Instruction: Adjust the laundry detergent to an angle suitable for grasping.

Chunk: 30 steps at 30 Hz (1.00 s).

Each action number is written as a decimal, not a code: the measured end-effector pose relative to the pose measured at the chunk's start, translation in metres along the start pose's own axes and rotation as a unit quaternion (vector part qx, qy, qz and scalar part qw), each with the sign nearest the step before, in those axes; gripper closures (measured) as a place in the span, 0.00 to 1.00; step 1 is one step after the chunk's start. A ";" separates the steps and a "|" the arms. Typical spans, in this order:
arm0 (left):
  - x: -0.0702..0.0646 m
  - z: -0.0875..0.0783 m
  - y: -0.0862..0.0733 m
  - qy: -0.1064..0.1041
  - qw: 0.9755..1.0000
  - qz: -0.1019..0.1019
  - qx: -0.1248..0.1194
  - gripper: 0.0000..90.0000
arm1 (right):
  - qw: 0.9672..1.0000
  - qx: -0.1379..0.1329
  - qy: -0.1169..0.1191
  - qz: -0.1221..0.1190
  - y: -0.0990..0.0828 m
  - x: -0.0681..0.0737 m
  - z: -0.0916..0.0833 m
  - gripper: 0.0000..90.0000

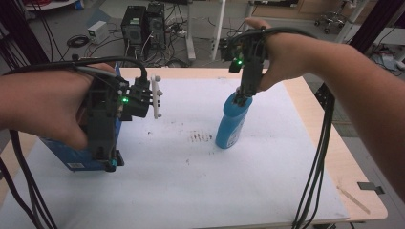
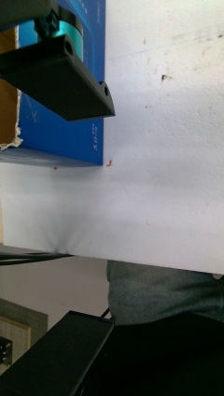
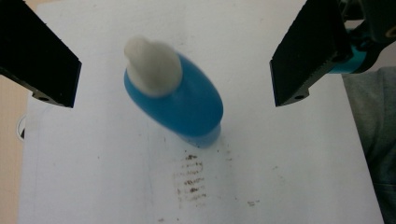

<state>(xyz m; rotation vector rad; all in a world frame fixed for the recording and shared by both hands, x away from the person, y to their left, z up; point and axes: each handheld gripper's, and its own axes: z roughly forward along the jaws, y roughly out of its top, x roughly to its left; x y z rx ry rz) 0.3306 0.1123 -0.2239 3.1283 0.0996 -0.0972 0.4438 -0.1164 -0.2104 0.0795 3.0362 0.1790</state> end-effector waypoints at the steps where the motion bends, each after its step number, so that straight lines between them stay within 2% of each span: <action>1: 0.000 0.000 0.001 0.000 1.000 0.000 0.000 0.02 | 1.000 -0.002 -0.001 0.004 -0.006 0.000 -0.002 0.01; 2: 0.001 0.000 0.001 0.002 1.000 0.001 0.002 0.02 | 1.000 0.000 -0.004 0.012 -0.012 0.000 -0.005 0.01; 5: 0.001 0.001 0.001 -0.001 1.000 -0.001 0.001 0.02 | 1.000 0.000 -0.005 0.016 -0.018 0.000 -0.007 0.01; 6: 0.001 0.001 0.002 0.000 1.000 -0.004 -0.002 0.02 | 0.999 0.005 -0.011 0.031 -0.037 0.001 -0.011 0.01; 7: 0.001 0.000 0.001 -0.002 1.000 -0.013 -0.005 0.02 | 0.999 0.007 -0.013 0.037 -0.043 0.002 -0.011 0.01; 8: 0.001 0.000 0.001 -0.002 1.000 -0.013 -0.005 0.02 | 0.999 0.007 -0.013 0.037 -0.043 0.002 -0.011 0.01; 9: 0.001 0.000 0.001 -0.001 1.000 -0.015 -0.008 0.02 | 0.999 0.010 -0.014 0.048 -0.055 0.002 -0.012 0.01; 15: 0.001 -0.002 0.001 0.004 0.999 -0.030 -0.013 0.02 | 0.997 0.015 -0.016 0.072 -0.083 0.005 -0.007 0.01; 20: -0.001 -0.002 0.004 0.008 0.999 -0.044 -0.023 0.02 | 0.996 0.020 -0.015 0.081 -0.094 0.008 -0.001 0.01; 21: -0.001 -0.003 0.005 0.007 0.998 -0.054 -0.029 0.02 | 0.996 0.022 -0.013 0.082 -0.098 0.009 0.001 0.01; 24: -0.001 -0.003 0.006 0.006 0.998 -0.057 -0.033 0.02 | 0.996 0.021 -0.012 0.086 -0.101 0.010 0.003 0.01; 25: 0.000 -0.003 0.008 0.003 0.997 -0.069 -0.041 0.02 | 0.996 0.022 -0.012 0.089 -0.104 0.011 0.005 0.01; 30: 0.003 -0.004 0.015 0.002 0.993 -0.099 -0.058 0.02 | 0.996 0.023 -0.009 0.091 -0.110 0.013 0.009 0.01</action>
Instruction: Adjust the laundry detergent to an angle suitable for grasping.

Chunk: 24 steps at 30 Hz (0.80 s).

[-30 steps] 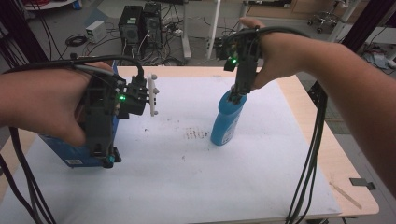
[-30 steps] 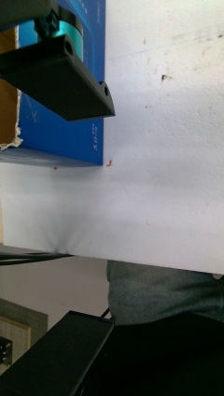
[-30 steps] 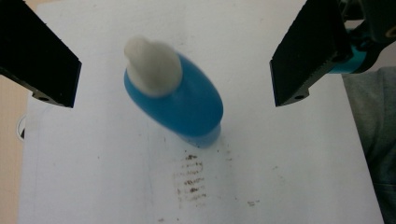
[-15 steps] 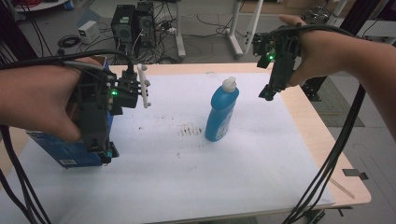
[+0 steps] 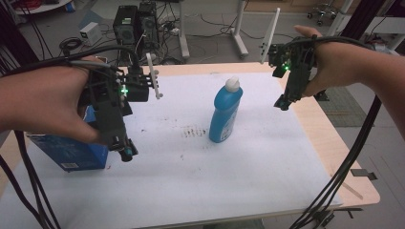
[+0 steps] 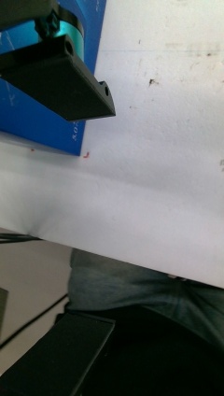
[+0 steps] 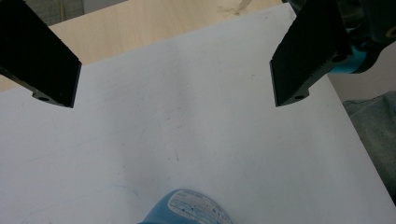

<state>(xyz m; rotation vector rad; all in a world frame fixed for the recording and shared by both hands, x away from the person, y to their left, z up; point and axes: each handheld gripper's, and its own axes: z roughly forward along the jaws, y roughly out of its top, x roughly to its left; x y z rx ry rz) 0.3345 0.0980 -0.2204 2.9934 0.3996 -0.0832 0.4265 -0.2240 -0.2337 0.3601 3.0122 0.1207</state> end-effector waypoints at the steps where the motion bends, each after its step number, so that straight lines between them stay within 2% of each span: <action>1: 0.000 -0.001 0.002 0.000 1.000 -0.006 -0.006 0.02 | 1.000 0.000 0.000 0.000 0.000 0.000 0.000 0.01; 4: 0.000 -0.002 0.008 -0.003 0.999 -0.023 -0.025 0.02 | 1.000 0.000 0.001 -0.001 -0.003 0.002 0.003 0.01; 5: 0.000 -0.002 0.008 -0.003 0.999 -0.023 -0.025 0.02 | 1.000 0.000 0.001 -0.002 -0.004 0.002 0.004 0.01; 6: 0.000 -0.003 0.015 0.002 0.999 -0.035 -0.042 0.02 | 1.000 0.001 0.002 0.000 -0.007 0.003 0.006 0.01; 9: 0.000 -0.004 0.023 0.004 0.997 -0.053 -0.062 0.02 | 1.000 0.002 0.003 0.001 -0.010 0.003 0.008 0.01; 19: -0.002 0.001 0.050 0.016 0.992 -0.085 -0.091 0.02 | 1.000 0.004 0.011 0.004 -0.021 0.005 0.018 0.01; 23: 0.001 0.004 0.060 0.018 0.988 -0.107 -0.110 0.02 | 1.000 0.004 0.013 0.008 -0.026 0.005 0.021 0.01; 24: 0.001 0.004 0.060 0.018 0.988 -0.107 -0.110 0.02 | 1.000 0.004 0.013 0.008 -0.026 0.005 0.021 0.01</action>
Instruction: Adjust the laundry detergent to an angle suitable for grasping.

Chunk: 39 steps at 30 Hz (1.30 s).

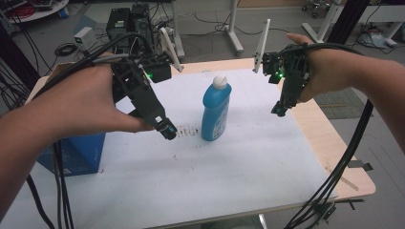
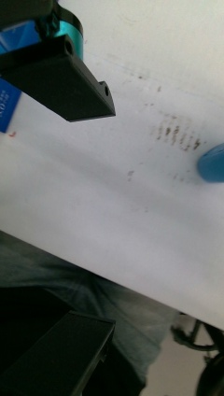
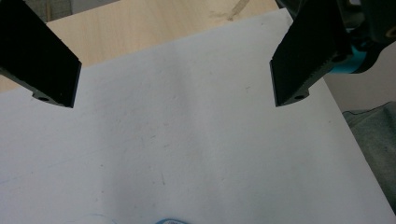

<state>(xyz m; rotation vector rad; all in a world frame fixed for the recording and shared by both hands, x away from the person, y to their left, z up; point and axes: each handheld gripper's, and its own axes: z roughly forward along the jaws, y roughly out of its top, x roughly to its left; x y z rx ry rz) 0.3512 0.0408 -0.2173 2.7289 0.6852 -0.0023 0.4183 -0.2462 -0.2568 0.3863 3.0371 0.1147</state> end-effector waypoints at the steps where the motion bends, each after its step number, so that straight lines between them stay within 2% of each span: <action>1: 0.000 0.002 0.004 0.001 1.000 -0.011 -0.014 0.02 | 1.000 -0.002 0.000 -0.001 -0.002 -0.001 0.001 0.01; 2: 0.001 0.003 0.008 0.002 0.999 -0.022 -0.028 0.02 | 1.000 -0.001 0.001 0.001 -0.003 -0.001 0.001 0.01; 3: 0.001 0.003 0.008 0.002 0.999 -0.022 -0.028 0.02 | 1.000 -0.001 0.001 0.001 -0.003 -0.001 0.001 0.01; 7: 0.001 0.009 0.019 0.002 0.997 -0.042 -0.058 0.02 | 1.000 -0.005 0.000 0.002 -0.005 -0.001 0.001 0.01; 8: 0.001 0.011 0.022 0.002 0.997 -0.041 -0.062 0.02 | 1.000 -0.005 0.000 0.002 -0.005 -0.001 0.002 0.01; 13: 0.004 0.025 0.033 0.008 0.996 -0.057 -0.067 0.02 | 1.000 -0.006 0.001 0.000 -0.008 -0.001 0.004 0.01; 25: 0.013 0.042 0.049 0.018 0.994 -0.082 -0.074 0.02 | 1.000 -0.010 0.001 0.004 -0.011 -0.001 0.004 0.01; 26: 0.014 0.045 0.052 0.018 0.993 -0.089 -0.080 0.02 | 1.000 -0.010 0.001 0.005 -0.012 -0.002 0.005 0.01; 29: 0.014 0.050 0.059 0.019 0.992 -0.093 -0.084 0.02 | 1.000 -0.011 0.002 0.005 -0.013 -0.002 0.006 0.01; 33: 0.014 0.055 0.065 0.018 0.992 -0.091 -0.084 0.02 | 1.000 -0.013 0.003 0.006 -0.013 -0.003 0.006 0.01; 39: 0.014 0.068 0.076 0.038 0.991 -0.095 -0.084 0.02 | 1.000 -0.013 0.003 0.011 -0.018 -0.004 0.008 0.01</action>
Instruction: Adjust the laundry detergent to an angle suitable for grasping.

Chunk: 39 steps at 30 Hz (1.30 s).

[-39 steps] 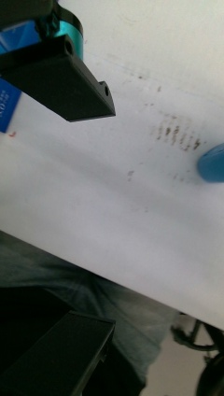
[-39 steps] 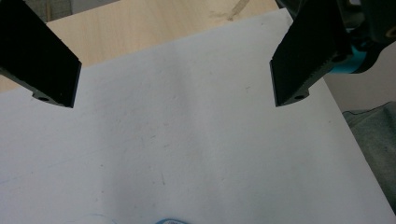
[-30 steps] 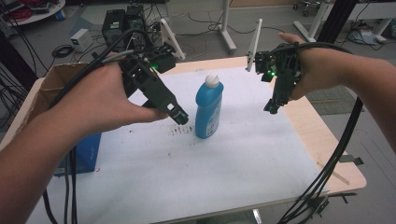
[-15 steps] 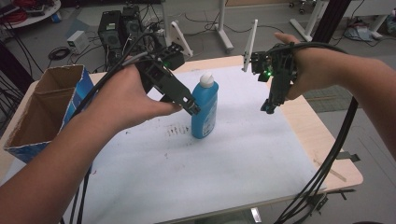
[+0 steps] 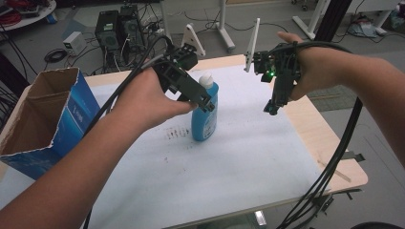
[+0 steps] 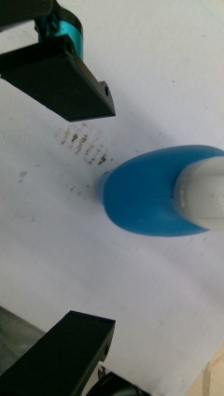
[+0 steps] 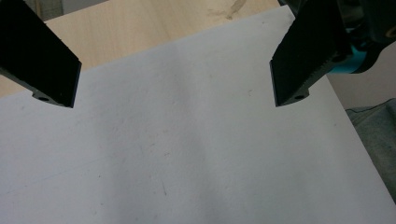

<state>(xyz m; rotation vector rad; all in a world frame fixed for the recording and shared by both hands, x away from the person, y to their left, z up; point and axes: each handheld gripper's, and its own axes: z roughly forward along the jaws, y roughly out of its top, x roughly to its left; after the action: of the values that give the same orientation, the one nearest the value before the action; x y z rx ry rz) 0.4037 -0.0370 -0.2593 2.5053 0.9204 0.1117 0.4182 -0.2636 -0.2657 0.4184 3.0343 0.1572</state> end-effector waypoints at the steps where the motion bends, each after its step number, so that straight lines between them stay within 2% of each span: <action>1: 0.000 0.002 0.001 0.002 1.000 -0.002 -0.001 0.02 | 1.000 0.001 0.000 -0.001 -0.001 0.000 0.000 0.01; 10: 0.001 0.019 0.008 0.019 1.000 -0.009 0.001 0.02 | 1.000 -0.001 0.002 0.002 -0.003 -0.002 0.003 0.01; 17: 0.001 0.039 0.013 0.021 1.000 -0.008 0.002 0.02 | 1.000 0.000 0.002 0.005 -0.003 -0.003 0.004 0.01; 21: 0.000 0.044 0.014 0.021 1.000 -0.008 -0.001 0.02 | 1.000 0.000 0.002 0.005 -0.003 -0.003 0.005 0.01; 23: 0.001 0.047 0.015 0.027 1.000 -0.008 -0.003 0.02 | 1.000 -0.001 0.001 0.008 -0.004 -0.003 0.004 0.01; 29: 0.004 0.053 0.018 0.035 0.999 -0.020 -0.012 0.02 | 1.000 0.000 0.003 0.007 -0.004 -0.004 0.005 0.01; 39: 0.006 0.068 0.020 0.036 0.999 -0.025 -0.014 0.02 | 1.000 0.002 0.002 0.009 -0.003 -0.004 0.005 0.01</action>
<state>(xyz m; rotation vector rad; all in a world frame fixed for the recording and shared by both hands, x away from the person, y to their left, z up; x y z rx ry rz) 0.4362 -0.0735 -0.3113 2.4646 1.0038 0.1993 0.4219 -0.2667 -0.2708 0.4476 3.0366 0.1526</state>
